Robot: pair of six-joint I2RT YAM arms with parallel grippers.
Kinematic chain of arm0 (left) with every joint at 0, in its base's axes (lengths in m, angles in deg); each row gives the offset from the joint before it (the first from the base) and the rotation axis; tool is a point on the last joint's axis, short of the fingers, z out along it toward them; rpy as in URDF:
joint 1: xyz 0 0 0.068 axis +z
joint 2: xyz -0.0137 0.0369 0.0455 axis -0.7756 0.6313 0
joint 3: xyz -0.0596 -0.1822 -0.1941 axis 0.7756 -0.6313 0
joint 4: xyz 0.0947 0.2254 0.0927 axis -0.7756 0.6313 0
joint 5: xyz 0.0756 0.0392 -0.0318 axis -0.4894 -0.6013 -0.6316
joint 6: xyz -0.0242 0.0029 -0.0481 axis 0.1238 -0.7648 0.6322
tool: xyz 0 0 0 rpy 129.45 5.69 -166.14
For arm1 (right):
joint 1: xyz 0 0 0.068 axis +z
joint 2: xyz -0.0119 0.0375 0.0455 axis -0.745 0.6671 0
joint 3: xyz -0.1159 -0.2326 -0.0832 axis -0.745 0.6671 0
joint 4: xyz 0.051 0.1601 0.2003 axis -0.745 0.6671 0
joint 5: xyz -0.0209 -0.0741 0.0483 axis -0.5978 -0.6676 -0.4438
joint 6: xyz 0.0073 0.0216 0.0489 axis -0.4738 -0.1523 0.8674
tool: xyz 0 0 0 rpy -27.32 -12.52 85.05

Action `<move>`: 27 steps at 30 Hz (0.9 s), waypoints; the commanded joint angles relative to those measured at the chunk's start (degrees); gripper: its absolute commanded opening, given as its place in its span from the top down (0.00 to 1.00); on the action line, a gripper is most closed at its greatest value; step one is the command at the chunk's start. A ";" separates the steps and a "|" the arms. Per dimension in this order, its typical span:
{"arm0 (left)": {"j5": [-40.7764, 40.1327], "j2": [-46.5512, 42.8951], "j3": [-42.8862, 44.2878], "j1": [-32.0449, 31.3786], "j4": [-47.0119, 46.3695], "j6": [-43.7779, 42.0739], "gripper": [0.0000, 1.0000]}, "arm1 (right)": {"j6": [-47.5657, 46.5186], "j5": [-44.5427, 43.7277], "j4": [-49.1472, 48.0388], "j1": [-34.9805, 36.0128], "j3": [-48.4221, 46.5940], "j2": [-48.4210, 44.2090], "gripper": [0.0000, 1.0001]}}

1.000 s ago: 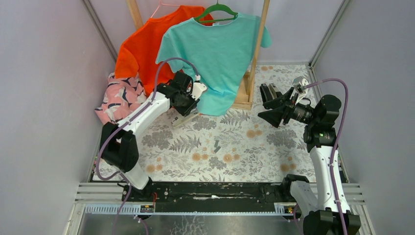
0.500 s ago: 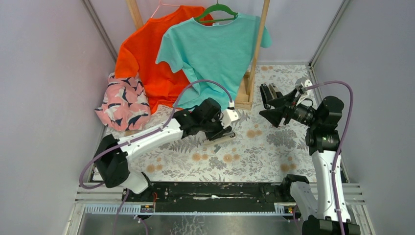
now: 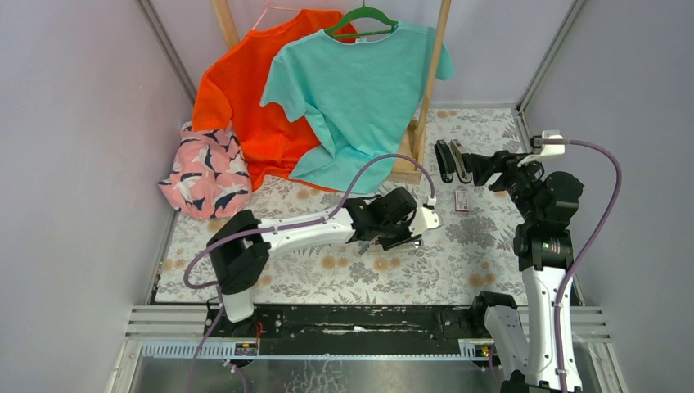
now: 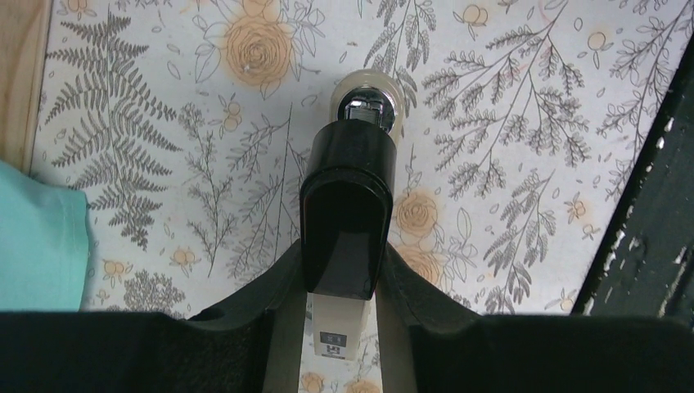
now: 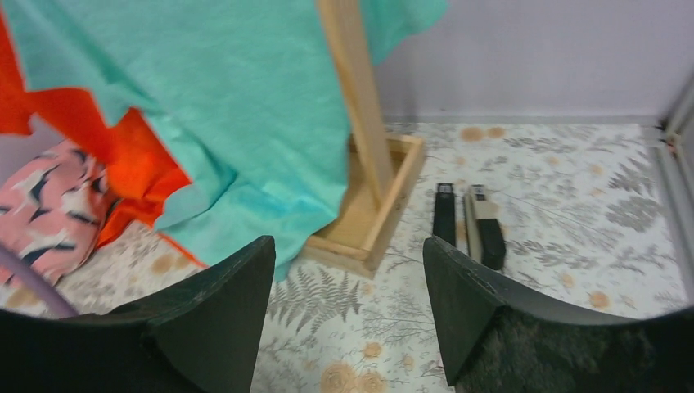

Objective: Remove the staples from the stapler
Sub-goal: Place the stapler at the center of the board.

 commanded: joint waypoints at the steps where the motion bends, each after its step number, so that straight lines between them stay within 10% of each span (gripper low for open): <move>1: -1.57 1.95 5.60 -0.93 -4.19 -2.05 1.00 | 2.29 -10.11 -2.30 -0.28 0.31 -1.18 0.27; 20: 1.10 13.25 15.17 -1.11 -3.97 -7.24 0.90 | 2.88 -11.16 -3.56 -0.28 1.16 -1.97 0.27; 27: -0.34 13.99 15.02 -1.12 -5.88 -5.32 0.52 | 3.02 -10.77 -3.76 -0.28 1.16 -1.97 0.27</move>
